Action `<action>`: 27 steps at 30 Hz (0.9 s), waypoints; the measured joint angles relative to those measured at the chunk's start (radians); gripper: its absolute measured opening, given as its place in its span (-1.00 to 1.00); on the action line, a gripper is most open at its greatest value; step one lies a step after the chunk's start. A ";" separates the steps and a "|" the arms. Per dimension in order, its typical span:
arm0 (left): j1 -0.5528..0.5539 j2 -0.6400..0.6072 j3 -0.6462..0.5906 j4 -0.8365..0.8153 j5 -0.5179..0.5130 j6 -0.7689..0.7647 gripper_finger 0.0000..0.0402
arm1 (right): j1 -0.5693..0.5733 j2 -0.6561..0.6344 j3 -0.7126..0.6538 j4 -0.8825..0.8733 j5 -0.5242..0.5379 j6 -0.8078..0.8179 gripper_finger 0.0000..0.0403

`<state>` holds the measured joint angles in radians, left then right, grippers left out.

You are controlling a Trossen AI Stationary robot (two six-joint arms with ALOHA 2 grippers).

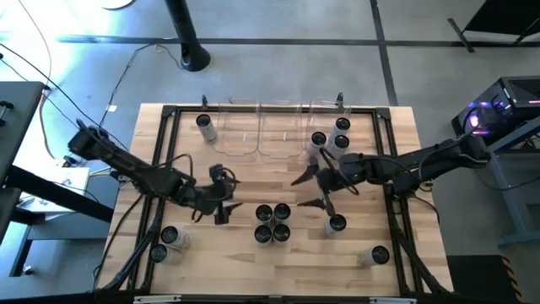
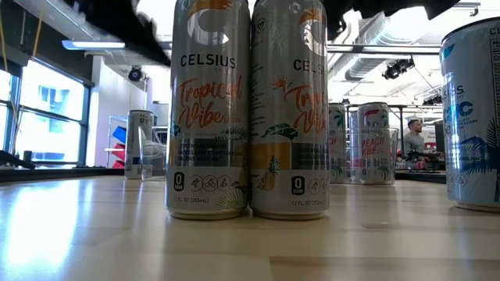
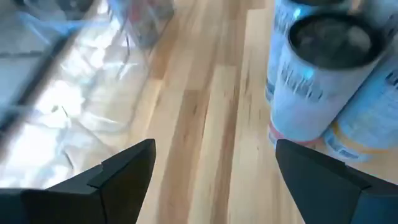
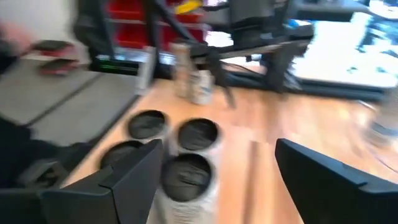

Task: Sort soda cans
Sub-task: Put the white-pink soda can into the right transparent bin

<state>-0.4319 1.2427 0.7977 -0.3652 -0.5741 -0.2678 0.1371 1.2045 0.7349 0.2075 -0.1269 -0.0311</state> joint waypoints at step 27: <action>0.079 0.069 -0.415 1.157 0.405 0.291 0.63 | 0.030 -0.053 0.000 0.051 0.109 0.201 0.52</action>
<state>-0.3529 1.3117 0.3828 0.7917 -0.1694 0.0233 0.1672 1.1515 0.7349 0.2584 -0.0178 0.1695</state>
